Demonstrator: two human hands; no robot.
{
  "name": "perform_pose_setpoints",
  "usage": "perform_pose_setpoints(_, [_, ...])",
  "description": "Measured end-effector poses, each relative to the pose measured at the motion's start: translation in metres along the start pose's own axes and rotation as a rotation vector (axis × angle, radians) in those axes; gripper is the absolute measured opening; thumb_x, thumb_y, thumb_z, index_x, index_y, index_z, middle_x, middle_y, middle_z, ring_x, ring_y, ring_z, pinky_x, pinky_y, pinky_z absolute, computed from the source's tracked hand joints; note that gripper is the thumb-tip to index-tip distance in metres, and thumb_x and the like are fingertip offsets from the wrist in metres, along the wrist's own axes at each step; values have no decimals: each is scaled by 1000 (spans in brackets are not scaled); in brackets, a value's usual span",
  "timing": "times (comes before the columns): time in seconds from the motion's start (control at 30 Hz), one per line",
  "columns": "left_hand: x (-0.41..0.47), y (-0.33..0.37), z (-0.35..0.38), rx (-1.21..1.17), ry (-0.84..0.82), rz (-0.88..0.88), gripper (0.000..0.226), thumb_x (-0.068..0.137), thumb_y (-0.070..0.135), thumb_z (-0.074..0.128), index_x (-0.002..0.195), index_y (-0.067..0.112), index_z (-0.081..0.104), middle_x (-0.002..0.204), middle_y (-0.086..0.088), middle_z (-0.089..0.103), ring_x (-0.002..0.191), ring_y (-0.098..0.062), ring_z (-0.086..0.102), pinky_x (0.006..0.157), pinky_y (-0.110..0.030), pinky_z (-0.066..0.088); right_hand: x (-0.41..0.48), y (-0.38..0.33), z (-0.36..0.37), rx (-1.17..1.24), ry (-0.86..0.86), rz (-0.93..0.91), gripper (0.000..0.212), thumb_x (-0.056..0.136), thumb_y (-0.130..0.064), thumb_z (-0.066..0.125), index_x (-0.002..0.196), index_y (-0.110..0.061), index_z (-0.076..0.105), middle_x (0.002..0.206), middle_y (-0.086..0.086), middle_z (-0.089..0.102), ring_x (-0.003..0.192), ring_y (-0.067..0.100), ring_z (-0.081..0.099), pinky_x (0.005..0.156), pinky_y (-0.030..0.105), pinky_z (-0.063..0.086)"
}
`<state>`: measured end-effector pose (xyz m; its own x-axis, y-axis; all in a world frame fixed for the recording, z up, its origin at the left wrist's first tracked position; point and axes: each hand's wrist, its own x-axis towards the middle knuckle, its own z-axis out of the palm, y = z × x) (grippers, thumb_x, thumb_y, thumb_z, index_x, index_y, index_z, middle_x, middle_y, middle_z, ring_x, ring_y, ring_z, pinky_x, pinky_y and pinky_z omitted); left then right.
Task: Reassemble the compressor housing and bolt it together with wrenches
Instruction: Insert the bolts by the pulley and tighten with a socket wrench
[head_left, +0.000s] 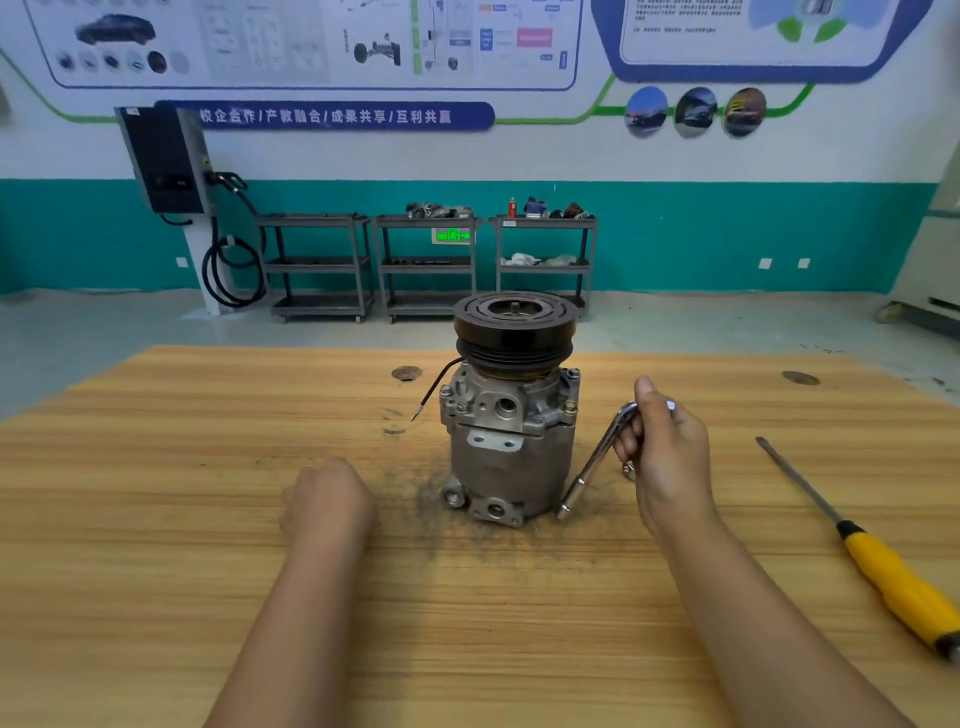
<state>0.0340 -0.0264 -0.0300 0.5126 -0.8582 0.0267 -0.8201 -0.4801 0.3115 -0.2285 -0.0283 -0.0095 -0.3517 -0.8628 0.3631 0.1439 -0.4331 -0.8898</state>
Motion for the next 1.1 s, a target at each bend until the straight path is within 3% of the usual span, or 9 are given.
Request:
perform_pose_setpoints(0.17, [2,1,4,-50,25,56,28,92,9,42,116,7,57,120,-16,60,112,-33,55,89,-36,45,-9,-3,5,-123,-39,-47,52,95,-32,50,43,-29,49,39,-8,42,40,5,40,50,28,34])
perform_pose_setpoints(0.27, [-5,14,-2,-394,163,236,12,93,11,53,103,10,61,105,-13,64,94,-28,59,76,-34,46,-10,-2,5,-131,-21,-60,51,95,-31,50,45,-27,45,39,-7,42,40,6,40,51,29,34])
perform_pose_setpoints(0.33, [-16,24,-11,-654,292,399,6,91,14,59,96,18,61,96,-1,64,82,-12,57,68,-26,42,-10,-2,5,-127,-9,-73,49,95,-31,49,47,-25,43,39,-6,42,40,6,40,49,27,34])
perform_pose_setpoints(0.4, [-33,32,-18,-862,397,570,14,87,15,66,86,28,61,86,9,64,77,-3,57,65,-19,41,-10,-1,6,-143,-9,-95,51,96,-31,49,46,-25,44,39,-6,42,39,5,39,45,21,35])
perform_pose_setpoints(0.5, [-56,43,-19,-1122,461,729,27,80,11,72,80,35,61,79,13,66,79,-3,61,68,-12,44,-10,-1,7,-152,-8,-112,52,96,-27,49,44,-24,43,38,-5,42,38,5,37,41,16,32])
perform_pose_setpoints(0.57, [-67,53,-15,-1232,479,801,23,79,13,72,81,34,62,84,12,66,83,-4,62,73,-14,47,-11,-2,7,-159,-14,-111,53,96,-27,49,43,-24,43,38,-5,43,38,5,37,40,15,32])
perform_pose_setpoints(0.7, [-76,71,-9,-1199,546,865,17,77,21,72,79,34,61,84,15,65,86,-5,61,76,-20,49,-14,-4,7,-178,-9,-111,48,95,-29,48,49,-19,42,39,-3,43,38,4,39,41,14,33])
perform_pose_setpoints(0.9, [-68,77,-13,-998,668,926,7,75,21,73,74,17,67,82,29,56,83,-6,52,73,-30,48,-15,-6,9,-250,-32,-114,45,95,-28,48,53,-15,40,43,-5,40,41,7,37,43,14,32])
perform_pose_setpoints(1.1, [-64,83,-16,-843,674,994,9,75,19,71,74,10,70,84,10,68,86,-17,53,73,-48,50,-17,-7,12,-297,-55,-120,38,93,-28,51,58,-16,45,46,-7,41,47,10,38,50,27,33])
